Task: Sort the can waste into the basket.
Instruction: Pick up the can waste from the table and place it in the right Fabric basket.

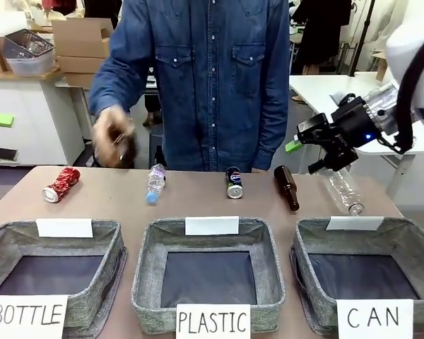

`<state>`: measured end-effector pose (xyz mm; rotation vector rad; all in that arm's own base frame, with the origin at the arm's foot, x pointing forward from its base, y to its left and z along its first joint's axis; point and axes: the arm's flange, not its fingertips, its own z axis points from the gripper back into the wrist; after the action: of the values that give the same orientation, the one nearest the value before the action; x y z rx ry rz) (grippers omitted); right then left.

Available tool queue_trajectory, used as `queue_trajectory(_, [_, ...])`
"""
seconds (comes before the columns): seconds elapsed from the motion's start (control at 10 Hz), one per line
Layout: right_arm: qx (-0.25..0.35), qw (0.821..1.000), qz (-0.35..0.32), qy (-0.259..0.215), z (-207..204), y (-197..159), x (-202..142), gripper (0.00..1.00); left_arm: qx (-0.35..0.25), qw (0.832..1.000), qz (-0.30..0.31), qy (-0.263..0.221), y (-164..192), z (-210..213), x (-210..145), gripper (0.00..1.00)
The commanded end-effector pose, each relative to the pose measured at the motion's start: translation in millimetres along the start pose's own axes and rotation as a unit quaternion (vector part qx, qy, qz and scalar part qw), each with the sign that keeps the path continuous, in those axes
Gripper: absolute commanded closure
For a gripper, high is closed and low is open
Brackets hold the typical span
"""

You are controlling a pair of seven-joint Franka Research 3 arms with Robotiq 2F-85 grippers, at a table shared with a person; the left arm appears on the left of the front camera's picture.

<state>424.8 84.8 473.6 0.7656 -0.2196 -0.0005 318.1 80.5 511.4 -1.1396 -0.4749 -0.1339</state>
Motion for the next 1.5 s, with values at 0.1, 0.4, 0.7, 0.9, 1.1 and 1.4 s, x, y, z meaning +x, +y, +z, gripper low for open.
queue_trajectory(0.1, [-0.009,1.0,0.006,0.006,21.6,-17.1,4.2,0.0,0.165,0.981,-0.024,-0.098,-42.9,198.0,-6.5,0.0])
queue_trajectory(0.4, [-0.007,0.999,0.021,0.029,-16.8,-7.1,28.8,0.0,0.162,0.972,-0.037,-0.164,-56.7,245.5,-47.3,0.0])
queue_trajectory(0.7, [-0.026,0.999,0.041,0.019,-37.9,13.8,33.1,0.0,0.188,0.97,-0.033,-0.151,-64.9,261.7,-54.2,0.0])
queue_trajectory(0.9, [-0.031,0.995,0.084,0.034,-51.0,26.8,29.8,0.0,0.188,0.97,-0.033,-0.151,-64.9,261.7,-54.2,0.0])
queue_trajectory(1.1, [-0.04,0.998,0.05,0.002,-13.7,13.3,9.8,0.0,0.188,0.97,-0.033,-0.151,-64.9,261.7,-54.2,0.0])
queue_trajectory(1.4, [-0.087,0.994,0.058,-0.01,-99.1,30.5,59.4,0.0,0.053,0.997,-0.049,-0.011,-56.5,157.6,-58.8,0.0])
